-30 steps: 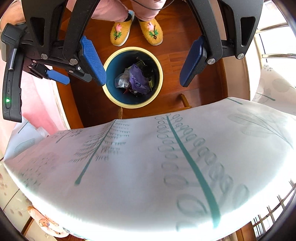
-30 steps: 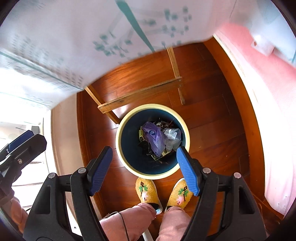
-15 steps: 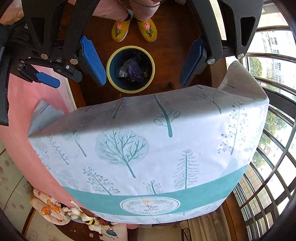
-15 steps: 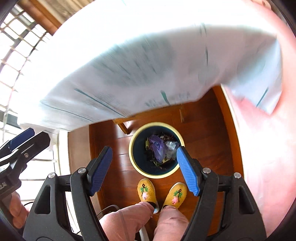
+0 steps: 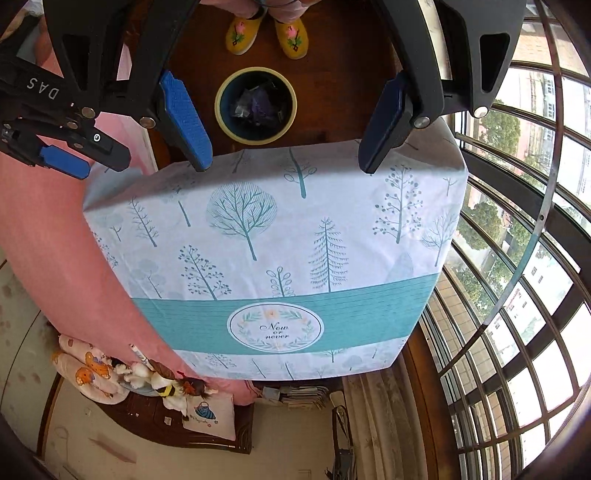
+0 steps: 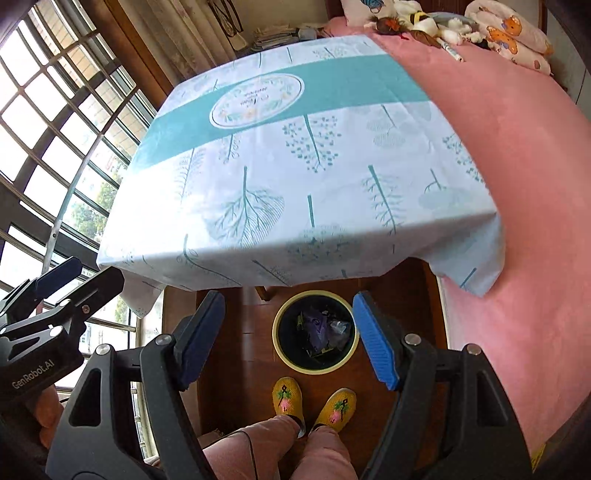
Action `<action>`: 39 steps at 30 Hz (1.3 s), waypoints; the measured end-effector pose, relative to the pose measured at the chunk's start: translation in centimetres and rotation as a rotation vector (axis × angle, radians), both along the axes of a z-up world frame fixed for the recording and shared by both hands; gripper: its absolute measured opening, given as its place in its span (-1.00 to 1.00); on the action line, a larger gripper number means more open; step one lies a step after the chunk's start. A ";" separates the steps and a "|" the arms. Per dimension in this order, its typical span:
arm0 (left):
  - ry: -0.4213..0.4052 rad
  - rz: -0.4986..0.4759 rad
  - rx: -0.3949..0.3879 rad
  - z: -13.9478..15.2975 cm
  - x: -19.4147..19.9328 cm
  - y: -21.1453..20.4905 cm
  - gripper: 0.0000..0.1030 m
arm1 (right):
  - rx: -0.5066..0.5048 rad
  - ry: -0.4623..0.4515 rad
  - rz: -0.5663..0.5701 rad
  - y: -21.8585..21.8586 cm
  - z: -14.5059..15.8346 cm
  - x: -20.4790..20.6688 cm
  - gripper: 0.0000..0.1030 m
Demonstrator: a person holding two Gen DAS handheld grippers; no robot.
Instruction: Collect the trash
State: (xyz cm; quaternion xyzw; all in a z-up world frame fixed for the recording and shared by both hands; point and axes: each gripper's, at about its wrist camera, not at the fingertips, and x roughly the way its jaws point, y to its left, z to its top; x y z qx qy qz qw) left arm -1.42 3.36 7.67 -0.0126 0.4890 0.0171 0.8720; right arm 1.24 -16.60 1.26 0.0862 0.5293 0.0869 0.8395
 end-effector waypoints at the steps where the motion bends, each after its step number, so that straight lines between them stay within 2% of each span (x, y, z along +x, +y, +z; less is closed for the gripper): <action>1: -0.010 0.008 0.002 0.5 0.0 0.1 0.61 | 0.001 -0.012 -0.001 -0.1 1.0 0.0 0.35; 7: -0.034 0.052 -0.005 2.6 -0.4 0.6 0.61 | -0.011 -0.094 -0.013 0.2 5.9 -0.7 0.35; 12: -0.031 0.058 -0.004 2.7 -0.4 0.2 0.61 | -0.024 -0.135 -0.004 0.4 7.6 -1.3 0.35; 39: -0.036 0.056 0.024 2.2 0.8 -0.5 0.61 | -0.058 -0.204 0.041 1.3 7.5 -0.7 0.35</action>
